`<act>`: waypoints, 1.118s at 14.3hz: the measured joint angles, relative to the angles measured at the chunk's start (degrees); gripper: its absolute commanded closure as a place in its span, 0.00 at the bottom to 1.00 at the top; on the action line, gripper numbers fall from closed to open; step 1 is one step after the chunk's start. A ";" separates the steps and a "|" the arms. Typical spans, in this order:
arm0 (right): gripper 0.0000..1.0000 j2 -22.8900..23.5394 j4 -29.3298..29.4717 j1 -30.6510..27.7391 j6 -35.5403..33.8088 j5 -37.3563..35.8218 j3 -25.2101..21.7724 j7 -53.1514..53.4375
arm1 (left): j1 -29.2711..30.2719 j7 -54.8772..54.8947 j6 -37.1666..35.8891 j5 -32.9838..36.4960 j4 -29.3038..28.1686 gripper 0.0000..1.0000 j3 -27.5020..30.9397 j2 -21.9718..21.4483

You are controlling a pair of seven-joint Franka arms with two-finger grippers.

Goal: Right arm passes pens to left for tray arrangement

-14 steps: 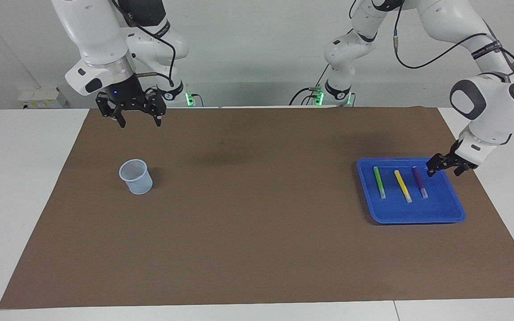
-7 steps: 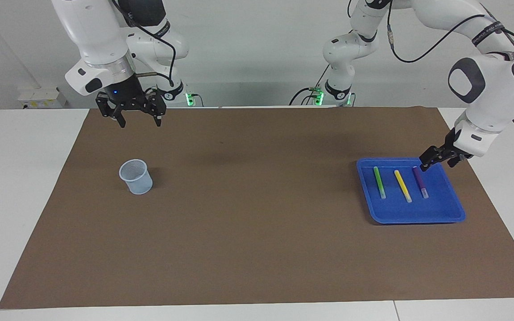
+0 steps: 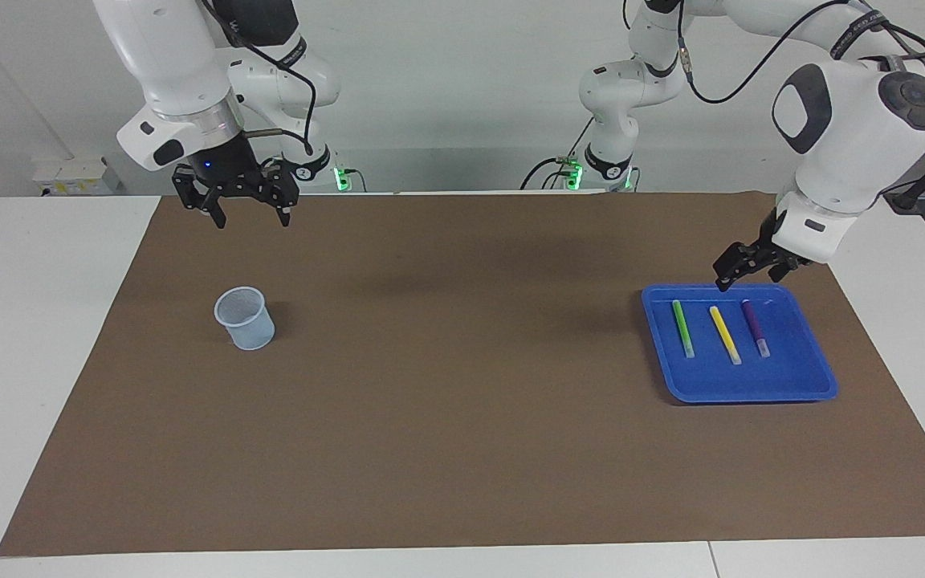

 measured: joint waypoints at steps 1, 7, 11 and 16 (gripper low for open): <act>0.00 -0.52 0.03 -0.02 -0.17 0.00 -0.20 0.04 | -0.03 0.00 -0.36 0.00 0.04 0.00 0.01 -0.88; 0.00 -0.74 -1.00 -0.19 -2.54 3.94 -8.15 -0.23 | -0.17 1.86 -2.49 2.33 0.06 0.00 1.10 -2.37; 0.00 0.60 -1.71 0.68 -2.59 3.38 -7.69 -0.23 | -7.93 4.08 -4.12 2.83 0.06 0.00 9.34 -5.37; 0.00 0.40 -1.48 1.35 -2.33 2.82 -7.44 -0.23 | -18.73 7.18 -8.06 2.83 -1.05 0.00 22.18 -8.78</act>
